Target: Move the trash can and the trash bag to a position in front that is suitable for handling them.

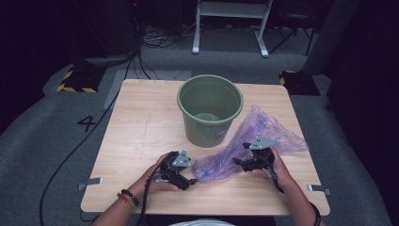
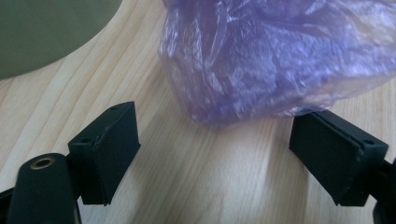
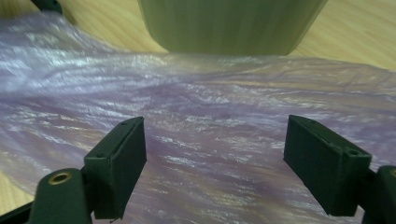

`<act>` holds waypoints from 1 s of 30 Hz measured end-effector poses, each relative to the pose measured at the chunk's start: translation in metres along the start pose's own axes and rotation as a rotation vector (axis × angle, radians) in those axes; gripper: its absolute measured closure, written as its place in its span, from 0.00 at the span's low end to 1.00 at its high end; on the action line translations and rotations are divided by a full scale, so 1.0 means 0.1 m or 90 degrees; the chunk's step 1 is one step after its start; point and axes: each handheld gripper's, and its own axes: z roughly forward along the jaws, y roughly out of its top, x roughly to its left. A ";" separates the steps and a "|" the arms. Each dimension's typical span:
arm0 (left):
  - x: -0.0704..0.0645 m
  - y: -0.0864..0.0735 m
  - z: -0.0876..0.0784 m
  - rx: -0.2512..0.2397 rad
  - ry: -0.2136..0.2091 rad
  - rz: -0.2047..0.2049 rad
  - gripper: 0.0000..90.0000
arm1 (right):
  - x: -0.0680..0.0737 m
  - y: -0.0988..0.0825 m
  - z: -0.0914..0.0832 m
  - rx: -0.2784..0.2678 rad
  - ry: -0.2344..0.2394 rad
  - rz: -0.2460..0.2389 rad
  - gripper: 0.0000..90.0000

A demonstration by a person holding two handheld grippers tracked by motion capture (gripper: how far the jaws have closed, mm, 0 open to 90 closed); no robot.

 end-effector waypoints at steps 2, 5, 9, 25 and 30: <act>0.00 0.03 0.02 0.004 -0.003 0.005 0.17 | -0.01 0.01 0.03 0.009 0.005 -0.005 0.25; 0.00 0.06 0.06 0.002 -0.008 0.008 0.17 | -0.05 0.01 0.09 0.015 0.014 0.004 0.28; 0.00 0.08 0.07 0.004 -0.011 0.015 0.17 | -0.07 0.00 0.15 0.032 0.014 0.000 0.40; 0.03 -0.01 -0.01 0.003 -0.006 0.010 0.17 | -0.23 -0.07 0.10 0.017 -0.001 0.043 0.84; 0.07 -0.13 -0.13 0.000 0.013 -0.010 0.17 | -0.25 -0.07 0.12 0.014 -0.006 0.041 0.95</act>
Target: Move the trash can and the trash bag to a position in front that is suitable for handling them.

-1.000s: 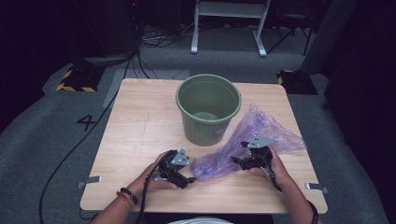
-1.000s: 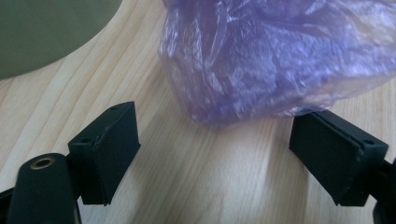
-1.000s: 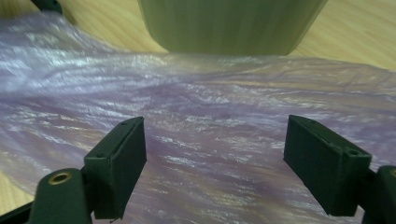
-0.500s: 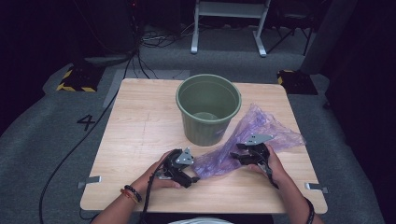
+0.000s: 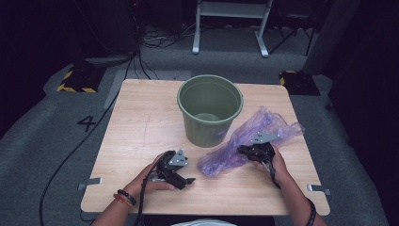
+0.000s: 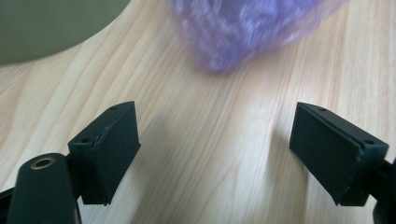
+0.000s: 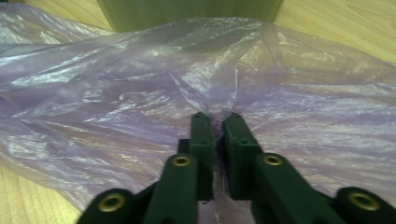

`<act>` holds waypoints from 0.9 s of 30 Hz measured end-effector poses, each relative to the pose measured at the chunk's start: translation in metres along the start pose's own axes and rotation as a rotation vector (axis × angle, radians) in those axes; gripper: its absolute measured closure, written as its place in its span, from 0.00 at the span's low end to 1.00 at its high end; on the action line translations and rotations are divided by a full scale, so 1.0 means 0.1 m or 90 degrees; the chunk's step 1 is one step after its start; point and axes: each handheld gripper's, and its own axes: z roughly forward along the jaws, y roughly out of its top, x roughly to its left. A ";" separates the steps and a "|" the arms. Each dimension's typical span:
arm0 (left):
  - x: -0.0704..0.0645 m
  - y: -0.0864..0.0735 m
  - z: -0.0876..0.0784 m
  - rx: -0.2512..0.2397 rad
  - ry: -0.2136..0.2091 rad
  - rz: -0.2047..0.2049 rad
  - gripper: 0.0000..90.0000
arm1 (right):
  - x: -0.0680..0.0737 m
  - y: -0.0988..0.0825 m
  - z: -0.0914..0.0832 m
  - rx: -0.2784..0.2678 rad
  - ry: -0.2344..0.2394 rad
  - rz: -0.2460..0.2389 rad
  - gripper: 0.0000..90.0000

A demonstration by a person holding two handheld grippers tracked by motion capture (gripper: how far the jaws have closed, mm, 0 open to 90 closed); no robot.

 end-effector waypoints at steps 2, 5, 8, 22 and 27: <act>0.02 -0.05 -0.05 0.000 0.007 -0.008 0.17 | -0.01 0.01 0.01 0.001 0.002 -0.001 0.97; 0.06 -0.12 -0.12 0.001 0.021 -0.021 0.17 | -0.05 0.03 0.04 0.000 0.007 0.003 0.99; 0.08 -0.18 -0.19 0.000 0.038 -0.036 0.17 | -0.08 0.05 0.06 0.001 0.009 0.003 0.99; 0.15 -0.41 -0.41 -0.001 0.081 -0.080 0.17 | -0.24 0.11 0.02 -0.012 0.009 -0.005 1.00; 0.15 -0.40 -0.41 0.000 0.081 -0.079 0.17 | -0.27 0.11 -0.06 -0.038 0.010 -0.012 1.00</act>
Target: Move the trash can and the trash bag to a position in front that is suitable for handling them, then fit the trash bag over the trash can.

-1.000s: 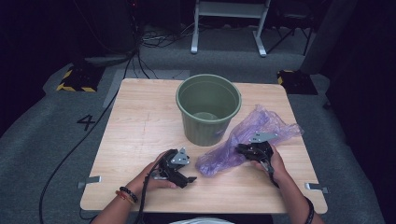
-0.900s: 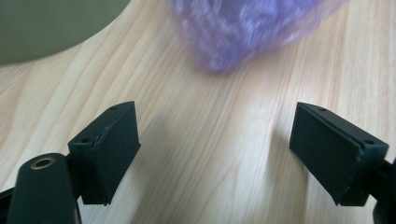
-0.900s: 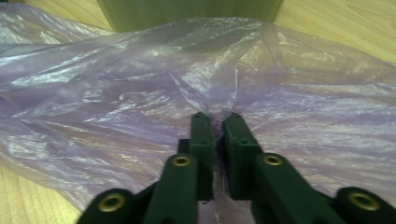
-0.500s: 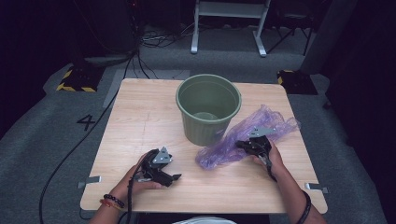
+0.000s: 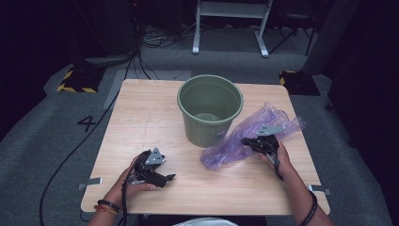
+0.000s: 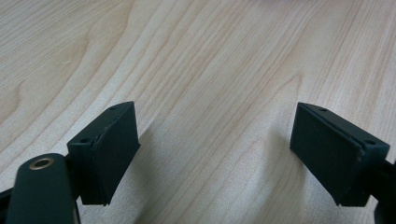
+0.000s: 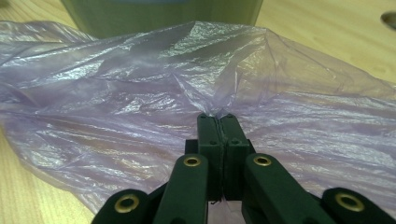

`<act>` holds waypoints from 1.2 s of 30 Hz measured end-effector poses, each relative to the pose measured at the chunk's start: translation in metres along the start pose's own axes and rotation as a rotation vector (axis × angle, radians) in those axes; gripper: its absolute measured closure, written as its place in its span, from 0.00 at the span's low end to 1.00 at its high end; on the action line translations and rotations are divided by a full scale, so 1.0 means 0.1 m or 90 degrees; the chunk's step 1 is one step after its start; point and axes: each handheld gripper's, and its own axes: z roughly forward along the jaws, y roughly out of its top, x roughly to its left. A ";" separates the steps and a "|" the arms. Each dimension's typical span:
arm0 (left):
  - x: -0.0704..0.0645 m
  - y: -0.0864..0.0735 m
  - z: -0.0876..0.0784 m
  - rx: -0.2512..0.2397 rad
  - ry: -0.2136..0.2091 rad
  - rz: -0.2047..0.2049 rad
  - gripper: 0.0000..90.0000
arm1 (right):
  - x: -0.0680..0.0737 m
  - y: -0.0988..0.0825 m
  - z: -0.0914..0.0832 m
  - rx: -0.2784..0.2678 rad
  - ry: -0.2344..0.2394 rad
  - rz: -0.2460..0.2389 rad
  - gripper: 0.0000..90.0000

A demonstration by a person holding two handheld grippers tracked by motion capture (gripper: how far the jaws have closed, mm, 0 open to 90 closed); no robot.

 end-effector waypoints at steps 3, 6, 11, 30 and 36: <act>0.00 0.00 0.00 -0.001 0.001 -0.002 0.17 | 0.00 0.01 -0.03 -0.015 0.006 -0.001 1.00; 0.00 0.00 0.01 -0.001 0.002 -0.002 0.17 | 0.02 0.02 -0.06 -0.032 0.015 0.001 1.00; 0.00 0.01 0.01 -0.001 0.001 -0.003 0.17 | 0.07 0.06 -0.14 -0.056 0.029 -0.013 1.00; 0.01 0.03 0.03 -0.001 0.001 -0.002 0.17 | 0.12 0.11 -0.33 -0.112 0.044 -0.017 1.00; 0.01 0.03 0.03 -0.001 0.001 -0.001 0.17 | 0.16 0.18 -0.41 -0.140 0.049 -0.027 1.00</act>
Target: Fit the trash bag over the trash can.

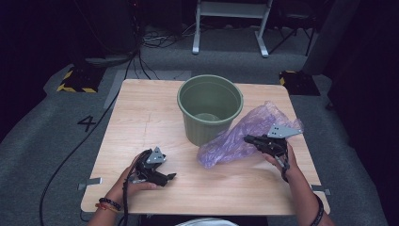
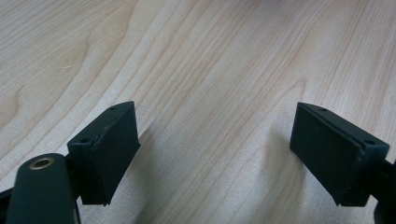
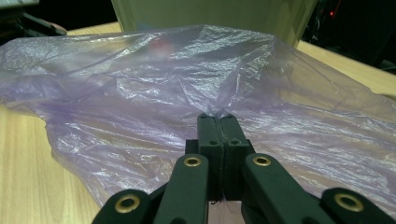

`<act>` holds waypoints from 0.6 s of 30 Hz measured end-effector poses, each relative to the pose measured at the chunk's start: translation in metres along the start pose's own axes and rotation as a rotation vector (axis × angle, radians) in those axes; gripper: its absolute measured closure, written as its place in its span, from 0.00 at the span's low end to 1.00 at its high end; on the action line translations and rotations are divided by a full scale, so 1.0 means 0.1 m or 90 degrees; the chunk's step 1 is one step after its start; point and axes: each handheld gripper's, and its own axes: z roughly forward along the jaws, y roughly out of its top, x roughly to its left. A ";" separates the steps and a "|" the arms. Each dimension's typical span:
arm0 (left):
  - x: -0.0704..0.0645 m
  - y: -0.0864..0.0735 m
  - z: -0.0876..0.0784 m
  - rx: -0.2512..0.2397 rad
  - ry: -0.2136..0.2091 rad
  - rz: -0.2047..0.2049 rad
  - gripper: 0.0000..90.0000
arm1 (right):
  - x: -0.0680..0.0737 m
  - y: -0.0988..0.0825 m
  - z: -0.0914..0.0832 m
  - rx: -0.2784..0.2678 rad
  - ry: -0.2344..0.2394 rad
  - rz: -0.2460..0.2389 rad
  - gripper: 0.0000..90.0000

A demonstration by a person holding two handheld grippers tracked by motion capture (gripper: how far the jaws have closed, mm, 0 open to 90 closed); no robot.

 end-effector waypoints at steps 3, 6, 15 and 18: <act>0.00 0.00 0.00 0.000 0.001 -0.001 0.17 | 0.02 0.04 -0.01 -0.012 -0.001 -0.001 1.00; 0.00 0.00 0.00 0.001 0.000 0.000 0.17 | 0.04 0.07 -0.03 -0.020 -0.003 -0.007 1.00; 0.02 0.04 0.03 0.007 -0.003 0.003 0.14 | 0.09 0.19 -0.14 -0.059 -0.002 -0.017 1.00; 0.03 0.04 0.04 0.007 -0.002 0.003 0.14 | 0.12 0.23 -0.19 -0.076 -0.001 -0.023 1.00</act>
